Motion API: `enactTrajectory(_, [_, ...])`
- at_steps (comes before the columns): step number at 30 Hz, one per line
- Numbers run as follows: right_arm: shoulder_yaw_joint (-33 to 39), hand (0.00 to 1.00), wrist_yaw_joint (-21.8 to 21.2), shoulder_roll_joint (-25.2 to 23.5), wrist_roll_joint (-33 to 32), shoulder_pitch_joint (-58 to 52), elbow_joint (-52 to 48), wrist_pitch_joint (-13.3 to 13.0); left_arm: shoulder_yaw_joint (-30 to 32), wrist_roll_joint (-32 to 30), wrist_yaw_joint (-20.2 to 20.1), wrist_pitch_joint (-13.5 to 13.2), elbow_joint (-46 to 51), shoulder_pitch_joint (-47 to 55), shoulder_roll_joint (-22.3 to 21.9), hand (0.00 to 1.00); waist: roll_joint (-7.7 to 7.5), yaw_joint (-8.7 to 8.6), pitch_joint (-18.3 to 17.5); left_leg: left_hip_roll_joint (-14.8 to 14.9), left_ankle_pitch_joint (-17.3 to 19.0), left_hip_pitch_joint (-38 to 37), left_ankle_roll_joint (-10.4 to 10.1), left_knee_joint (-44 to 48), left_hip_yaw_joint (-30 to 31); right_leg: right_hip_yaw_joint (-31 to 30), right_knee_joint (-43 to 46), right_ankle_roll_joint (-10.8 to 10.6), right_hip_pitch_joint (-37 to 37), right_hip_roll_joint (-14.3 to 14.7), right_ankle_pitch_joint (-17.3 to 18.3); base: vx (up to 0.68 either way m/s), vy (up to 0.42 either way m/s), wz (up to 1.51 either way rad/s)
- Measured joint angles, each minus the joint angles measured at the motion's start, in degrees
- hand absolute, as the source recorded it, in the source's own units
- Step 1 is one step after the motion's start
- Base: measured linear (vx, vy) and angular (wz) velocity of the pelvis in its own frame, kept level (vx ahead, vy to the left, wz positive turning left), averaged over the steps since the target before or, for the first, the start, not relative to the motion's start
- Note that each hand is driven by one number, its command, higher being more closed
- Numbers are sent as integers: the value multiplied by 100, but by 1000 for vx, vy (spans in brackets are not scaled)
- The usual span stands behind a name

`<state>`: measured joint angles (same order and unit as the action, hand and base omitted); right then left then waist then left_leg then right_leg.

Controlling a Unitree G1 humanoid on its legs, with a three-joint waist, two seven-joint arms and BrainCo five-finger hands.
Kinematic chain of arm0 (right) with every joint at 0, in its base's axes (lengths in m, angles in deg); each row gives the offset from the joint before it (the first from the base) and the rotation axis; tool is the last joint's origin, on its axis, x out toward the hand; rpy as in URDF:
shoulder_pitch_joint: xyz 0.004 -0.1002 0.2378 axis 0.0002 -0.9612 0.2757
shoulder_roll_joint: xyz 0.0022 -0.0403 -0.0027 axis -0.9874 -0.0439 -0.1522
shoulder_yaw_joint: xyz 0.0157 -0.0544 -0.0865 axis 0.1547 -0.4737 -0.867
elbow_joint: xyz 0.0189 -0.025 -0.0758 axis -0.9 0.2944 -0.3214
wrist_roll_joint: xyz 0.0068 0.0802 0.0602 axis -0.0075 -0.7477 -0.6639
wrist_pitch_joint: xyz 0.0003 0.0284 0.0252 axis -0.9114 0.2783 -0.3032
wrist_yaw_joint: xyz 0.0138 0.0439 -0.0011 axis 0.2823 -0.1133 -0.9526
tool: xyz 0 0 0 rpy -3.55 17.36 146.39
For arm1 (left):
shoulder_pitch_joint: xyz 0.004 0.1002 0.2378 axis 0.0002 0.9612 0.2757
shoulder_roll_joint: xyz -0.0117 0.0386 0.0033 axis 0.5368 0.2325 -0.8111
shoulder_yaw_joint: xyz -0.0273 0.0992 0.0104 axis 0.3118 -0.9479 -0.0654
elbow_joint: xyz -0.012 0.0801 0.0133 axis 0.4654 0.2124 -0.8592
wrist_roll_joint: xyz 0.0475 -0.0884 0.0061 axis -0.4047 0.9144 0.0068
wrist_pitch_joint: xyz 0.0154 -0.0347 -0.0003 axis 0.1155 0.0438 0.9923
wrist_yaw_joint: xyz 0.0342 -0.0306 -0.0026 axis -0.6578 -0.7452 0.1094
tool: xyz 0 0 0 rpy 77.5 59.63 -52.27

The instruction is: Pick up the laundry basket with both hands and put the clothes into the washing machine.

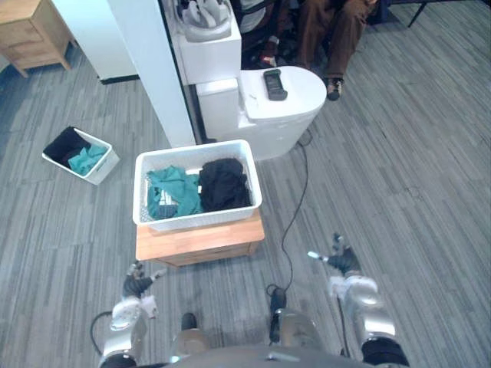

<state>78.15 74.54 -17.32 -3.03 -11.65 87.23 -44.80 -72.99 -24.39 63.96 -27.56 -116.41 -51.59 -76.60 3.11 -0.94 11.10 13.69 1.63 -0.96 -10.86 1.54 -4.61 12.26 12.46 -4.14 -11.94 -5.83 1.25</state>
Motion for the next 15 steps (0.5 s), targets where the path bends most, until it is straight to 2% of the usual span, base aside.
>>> enactTrajectory(3, [144,0,40,185,-11,154,-611,-180,331,118,39,-26,337,3,284,0,-15,11,8,-11,4,141,-12,-14,-20,14,-43,36,-95,1,11,21,-38,14])
enactTrajectory(5, [128,0,68,206,-27,306,-822,-205,585,196,61,-32,454,-2,502,0,-23,28,13,-28,47,237,-8,-47,-39,-1,-70,58,-201,15,-29,-55,21,-1])
enactTrajectory(8, [-43,0,94,467,-83,665,-932,-204,1022,274,149,-31,845,-57,1087,0,-115,138,204,-115,70,317,6,-46,-171,-99,-352,50,-243,-7,-292,-78,39,-15])
enactTrajectory(12, [-388,0,85,1341,-421,1396,-898,-201,1070,495,137,-35,932,-384,1841,0,-97,145,354,-252,61,588,82,75,-193,-164,-723,28,-330,-94,-635,-91,64,-8])
enactTrajectory(14, [-683,0,59,1936,-531,2256,-644,-198,1031,558,123,-40,522,-1116,2427,0,-94,135,576,-306,22,755,112,155,-217,-216,-886,18,-418,-127,-832,-95,26,-8])
enactTrajectory(15, [-767,0,49,2078,-532,2492,-488,-196,992,572,122,-41,328,-1367,2582,0,-91,121,622,-315,-4,796,121,160,-210,-215,-935,21,-424,-133,-879,-97,9,0])
